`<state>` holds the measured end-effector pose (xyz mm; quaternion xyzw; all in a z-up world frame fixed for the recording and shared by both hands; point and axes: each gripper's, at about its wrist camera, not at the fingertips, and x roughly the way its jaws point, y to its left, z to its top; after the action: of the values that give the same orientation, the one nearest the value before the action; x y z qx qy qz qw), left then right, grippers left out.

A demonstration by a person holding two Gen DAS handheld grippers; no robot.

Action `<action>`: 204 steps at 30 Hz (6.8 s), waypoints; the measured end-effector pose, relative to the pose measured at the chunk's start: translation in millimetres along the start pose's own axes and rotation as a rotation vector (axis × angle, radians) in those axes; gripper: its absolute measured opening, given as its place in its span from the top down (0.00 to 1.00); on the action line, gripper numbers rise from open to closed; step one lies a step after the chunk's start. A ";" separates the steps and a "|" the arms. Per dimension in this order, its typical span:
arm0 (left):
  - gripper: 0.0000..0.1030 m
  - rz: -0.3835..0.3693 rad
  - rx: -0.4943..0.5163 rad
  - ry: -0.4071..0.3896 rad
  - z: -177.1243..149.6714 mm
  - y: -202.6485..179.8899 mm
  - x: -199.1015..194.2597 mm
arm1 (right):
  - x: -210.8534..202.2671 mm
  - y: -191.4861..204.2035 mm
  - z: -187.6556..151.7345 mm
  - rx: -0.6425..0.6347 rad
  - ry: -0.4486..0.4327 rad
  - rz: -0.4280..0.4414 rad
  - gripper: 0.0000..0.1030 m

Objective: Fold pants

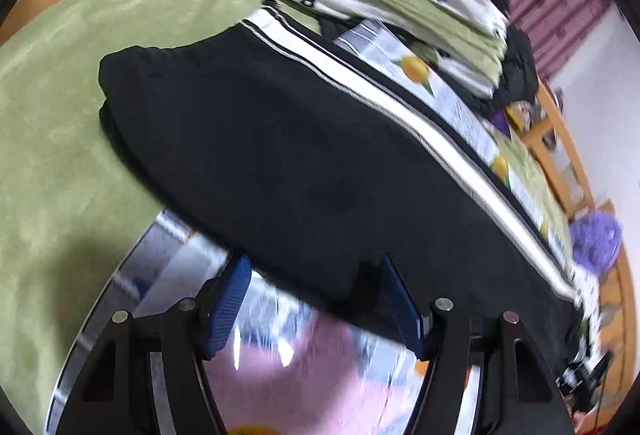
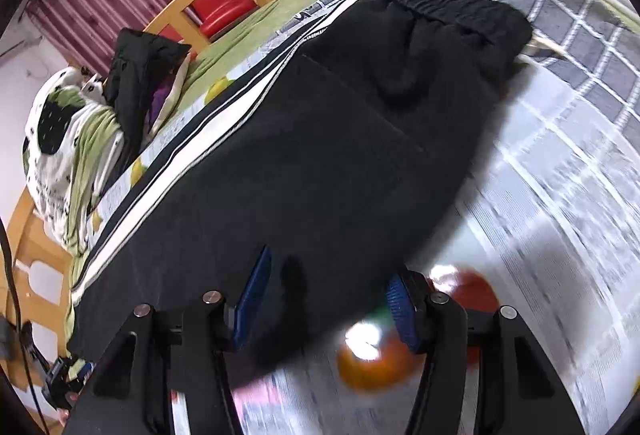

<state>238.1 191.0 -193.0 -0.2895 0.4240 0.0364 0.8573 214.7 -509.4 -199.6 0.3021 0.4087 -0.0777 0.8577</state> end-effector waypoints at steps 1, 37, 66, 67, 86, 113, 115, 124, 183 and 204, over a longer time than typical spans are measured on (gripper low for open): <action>0.38 -0.006 -0.019 -0.004 3.6 1.5 2.3 | 5.7 1.2 6.1 0.006 -0.005 0.002 0.47; 0.39 0.262 0.344 0.074 -134.3 -2.5 -137.6 | -209.9 -154.3 -128.5 0.037 -0.034 -0.054 0.61; 0.34 0.154 0.381 -0.059 -96.9 -72.8 -152.8 | -229.4 -225.0 -32.7 0.120 -0.189 -0.259 0.51; 0.34 0.153 0.382 -0.058 -93.3 -70.6 -151.0 | -241.8 -216.5 -34.7 0.085 -0.205 -0.291 0.51; 0.34 0.184 0.345 -0.018 -43.9 -26.8 -74.2 | -87.7 6.7 -96.0 -0.298 0.001 -0.184 0.27; 0.75 0.213 0.256 0.003 25.4 -5.4 -22.2 | -72.9 46.0 -46.7 -0.290 -0.012 -0.171 0.27; 0.74 0.204 0.266 0.004 24.7 -8.7 -32.3 | -51.0 45.1 -39.0 -0.286 0.033 -0.203 0.26; 0.63 0.125 0.284 0.039 -19.8 -4.1 -89.9 | -53.9 56.4 -43.2 -0.266 0.057 -0.199 0.33; 0.81 -0.086 0.687 -0.064 -184.0 -263.0 -149.1 | -263.7 -5.8 -137.0 -0.242 -0.165 -0.199 0.33; 0.35 -0.174 0.702 0.186 -249.6 -216.6 -129.5 | -240.1 16.6 -151.2 -0.260 -0.049 -0.002 0.34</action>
<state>45.9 -96.6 -113.3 -0.0151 0.4605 -0.2108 0.8622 -34.9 -435.3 -85.5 0.1858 0.3945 -0.0321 0.8994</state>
